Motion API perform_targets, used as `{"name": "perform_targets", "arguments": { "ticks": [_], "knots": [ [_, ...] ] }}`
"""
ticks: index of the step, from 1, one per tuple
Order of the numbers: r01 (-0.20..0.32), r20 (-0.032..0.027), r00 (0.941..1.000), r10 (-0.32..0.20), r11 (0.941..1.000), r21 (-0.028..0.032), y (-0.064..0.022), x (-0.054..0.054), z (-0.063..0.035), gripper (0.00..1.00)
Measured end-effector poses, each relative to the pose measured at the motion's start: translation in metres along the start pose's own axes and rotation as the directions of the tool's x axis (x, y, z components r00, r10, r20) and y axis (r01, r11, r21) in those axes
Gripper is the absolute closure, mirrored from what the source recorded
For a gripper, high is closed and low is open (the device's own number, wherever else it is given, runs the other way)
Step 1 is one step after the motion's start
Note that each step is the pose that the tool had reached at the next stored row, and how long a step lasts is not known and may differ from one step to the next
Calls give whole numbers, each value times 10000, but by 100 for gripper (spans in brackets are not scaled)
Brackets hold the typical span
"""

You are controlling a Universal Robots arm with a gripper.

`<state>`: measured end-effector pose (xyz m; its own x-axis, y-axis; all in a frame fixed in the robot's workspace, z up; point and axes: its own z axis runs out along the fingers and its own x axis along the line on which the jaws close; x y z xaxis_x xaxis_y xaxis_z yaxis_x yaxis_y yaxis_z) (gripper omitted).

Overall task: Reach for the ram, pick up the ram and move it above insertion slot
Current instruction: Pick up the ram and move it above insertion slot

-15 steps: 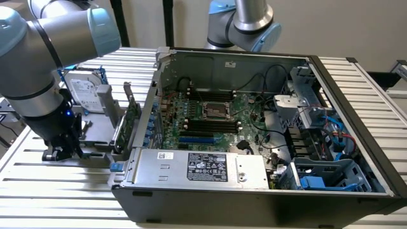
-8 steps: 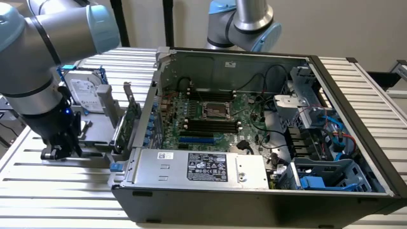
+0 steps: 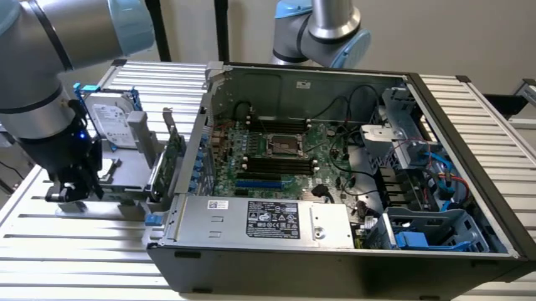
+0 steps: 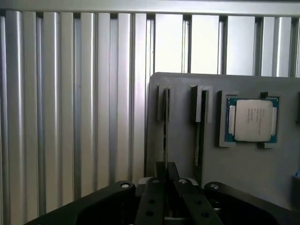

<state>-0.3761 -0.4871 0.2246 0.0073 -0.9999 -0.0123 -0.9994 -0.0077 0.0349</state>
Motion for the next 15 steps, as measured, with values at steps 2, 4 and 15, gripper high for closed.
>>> {"name": "perform_targets", "arguments": {
  "ticks": [2, 4, 15],
  "knots": [
    [0, -1, 10000, 0, 10000, -8, 3, -1, -91, 86],
    [1, 0, 10000, -1, 10000, -15, 4, -2, -181, 86],
    [31, 30, 10000, -31, 10000, -47, -242, -6, -690, 86]
  ]
}}
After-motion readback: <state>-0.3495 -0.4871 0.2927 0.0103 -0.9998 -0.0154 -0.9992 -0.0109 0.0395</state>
